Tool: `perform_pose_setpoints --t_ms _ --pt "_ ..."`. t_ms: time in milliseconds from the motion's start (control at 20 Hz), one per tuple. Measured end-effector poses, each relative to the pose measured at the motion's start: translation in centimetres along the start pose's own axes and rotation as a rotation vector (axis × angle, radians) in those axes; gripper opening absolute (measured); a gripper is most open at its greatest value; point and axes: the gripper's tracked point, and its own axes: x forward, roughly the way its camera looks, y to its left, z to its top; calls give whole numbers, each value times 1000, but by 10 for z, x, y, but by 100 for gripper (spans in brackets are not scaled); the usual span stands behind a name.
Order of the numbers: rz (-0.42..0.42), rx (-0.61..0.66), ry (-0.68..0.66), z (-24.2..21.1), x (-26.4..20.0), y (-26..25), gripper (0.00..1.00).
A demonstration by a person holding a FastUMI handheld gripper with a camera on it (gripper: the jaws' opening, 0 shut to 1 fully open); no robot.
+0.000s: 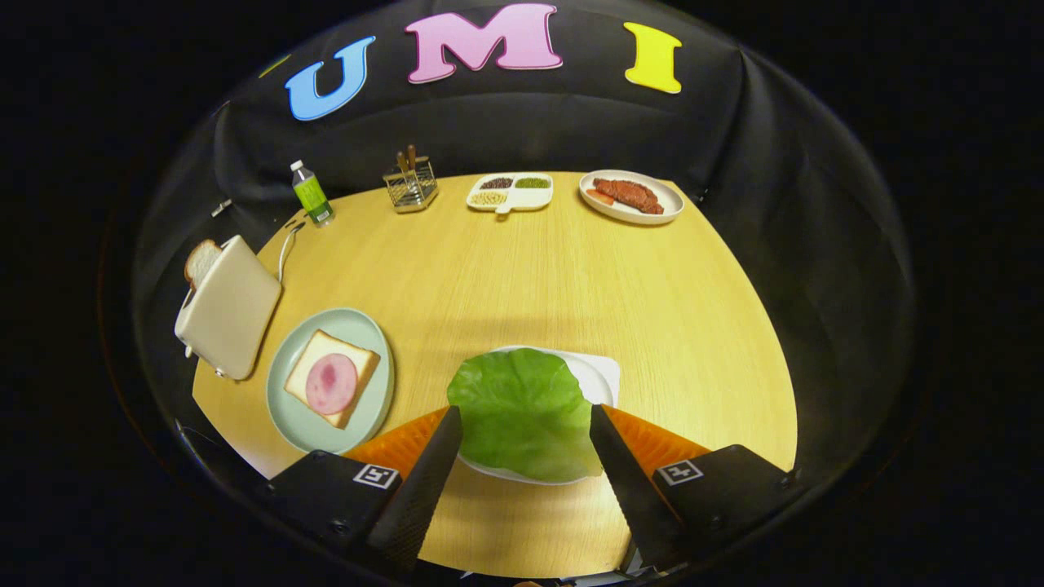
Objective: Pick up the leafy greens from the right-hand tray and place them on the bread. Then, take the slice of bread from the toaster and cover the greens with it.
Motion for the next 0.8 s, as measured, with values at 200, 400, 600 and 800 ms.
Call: perform_pose_setpoints --t_ms 200,400,600,800 --pt "18 -41 56 -17 31 -2 99" --pt "26 -34 94 -24 49 -5 97" --pt "0 -57 65 -21 54 -14 78" --pt "2 -114 62 -22 52 -7 62"
